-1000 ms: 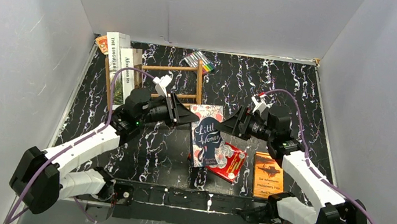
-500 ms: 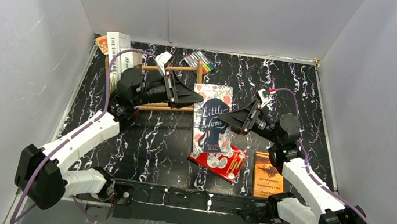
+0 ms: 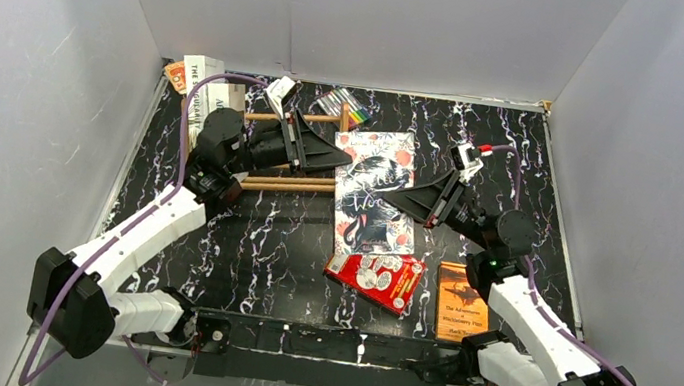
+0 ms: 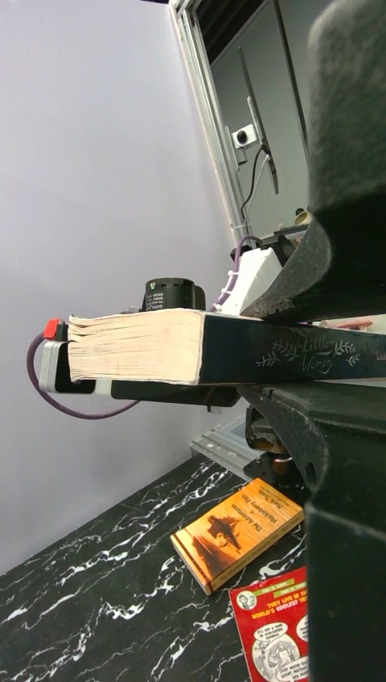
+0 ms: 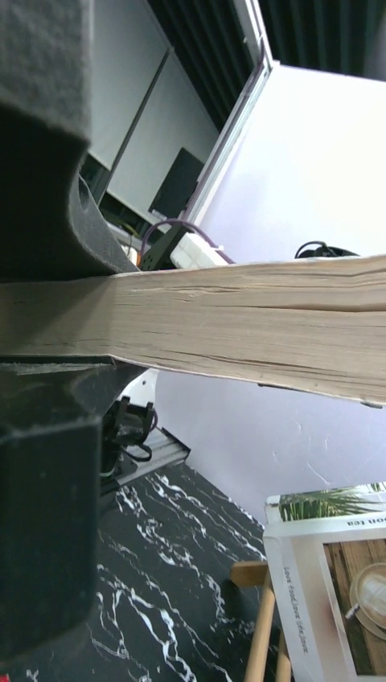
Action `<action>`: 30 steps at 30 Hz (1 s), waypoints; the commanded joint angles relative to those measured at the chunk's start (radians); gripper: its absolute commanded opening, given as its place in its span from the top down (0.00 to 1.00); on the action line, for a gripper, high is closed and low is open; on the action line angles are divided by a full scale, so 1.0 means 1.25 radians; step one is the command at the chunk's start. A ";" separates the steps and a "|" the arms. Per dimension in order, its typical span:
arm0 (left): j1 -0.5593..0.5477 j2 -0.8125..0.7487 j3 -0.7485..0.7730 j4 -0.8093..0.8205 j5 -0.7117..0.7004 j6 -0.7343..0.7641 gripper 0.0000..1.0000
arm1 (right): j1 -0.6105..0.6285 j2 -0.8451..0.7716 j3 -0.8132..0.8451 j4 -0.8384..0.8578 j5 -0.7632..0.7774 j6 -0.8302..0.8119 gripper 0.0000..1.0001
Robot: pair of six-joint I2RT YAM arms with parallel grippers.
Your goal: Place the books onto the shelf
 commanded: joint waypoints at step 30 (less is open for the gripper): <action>-0.088 -0.014 -0.056 0.095 0.091 -0.008 0.69 | 0.003 0.038 0.105 0.034 -0.013 -0.095 1.00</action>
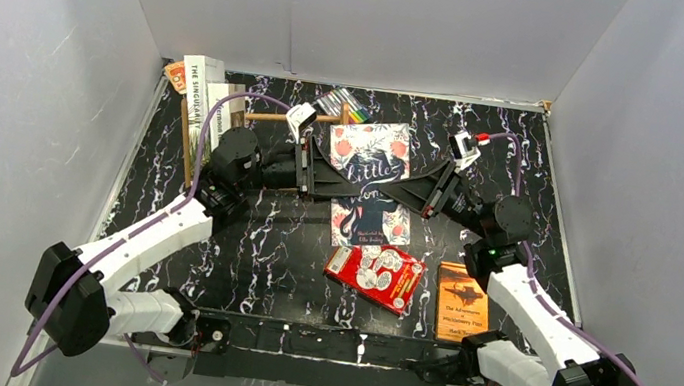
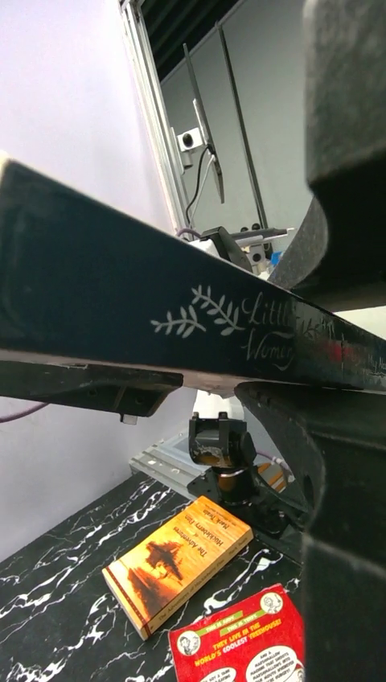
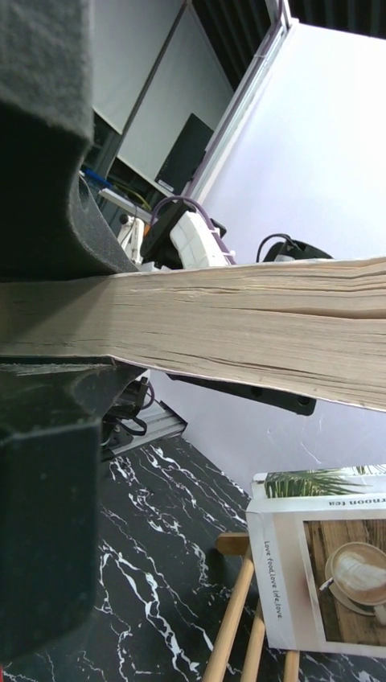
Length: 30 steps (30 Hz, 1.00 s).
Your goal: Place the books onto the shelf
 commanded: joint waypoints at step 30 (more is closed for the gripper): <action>0.057 -0.121 0.439 -0.980 -0.831 0.643 1.00 | 0.001 -0.096 0.183 -0.769 0.321 -0.474 0.14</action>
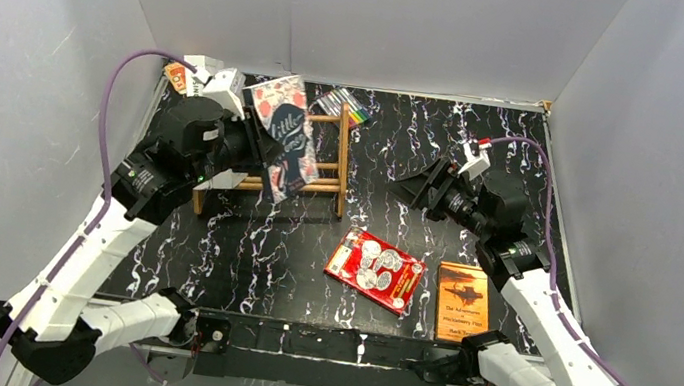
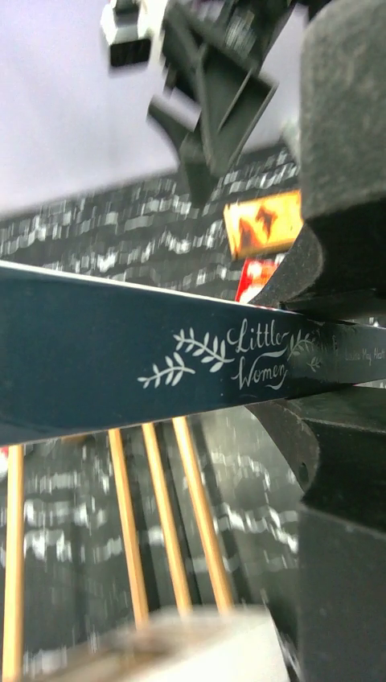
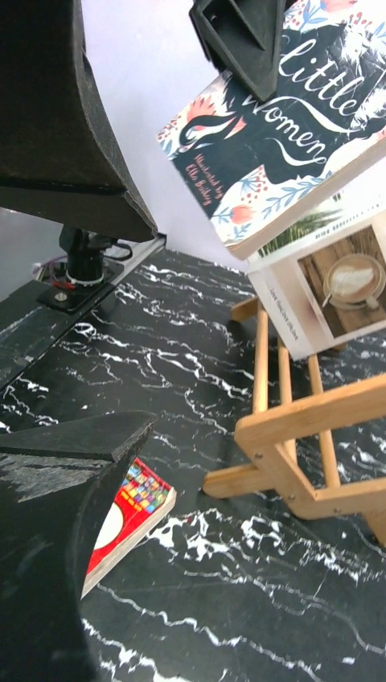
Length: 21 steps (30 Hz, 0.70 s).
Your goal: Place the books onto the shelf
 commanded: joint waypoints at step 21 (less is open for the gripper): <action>0.017 0.216 0.086 -0.088 -0.405 0.254 1.00 | -0.001 -0.031 0.002 -0.059 0.063 -0.066 0.15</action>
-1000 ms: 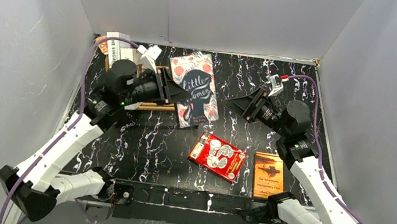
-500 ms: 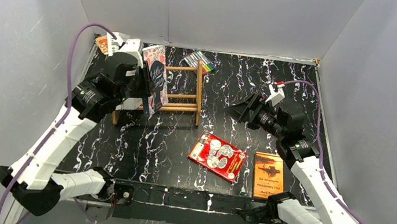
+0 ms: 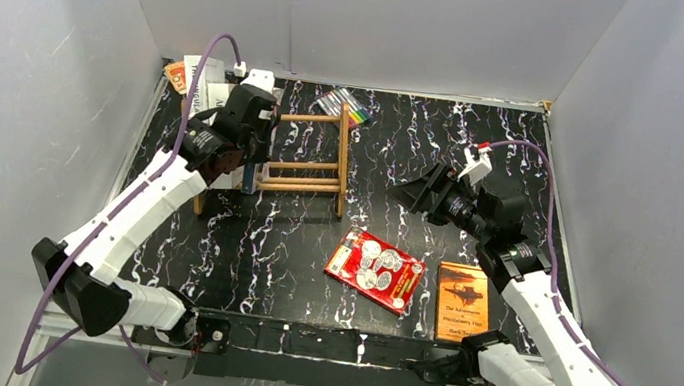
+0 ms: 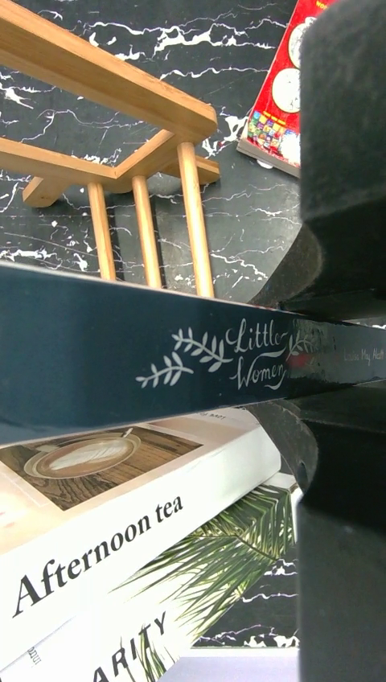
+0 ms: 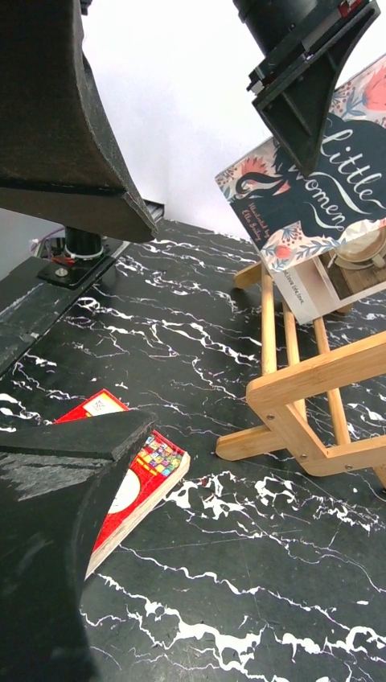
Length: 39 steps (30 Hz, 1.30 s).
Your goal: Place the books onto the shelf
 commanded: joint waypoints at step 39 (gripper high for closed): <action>0.214 0.148 -0.068 0.166 0.050 -0.008 0.92 | -0.001 0.001 -0.019 0.036 -0.018 -0.011 0.15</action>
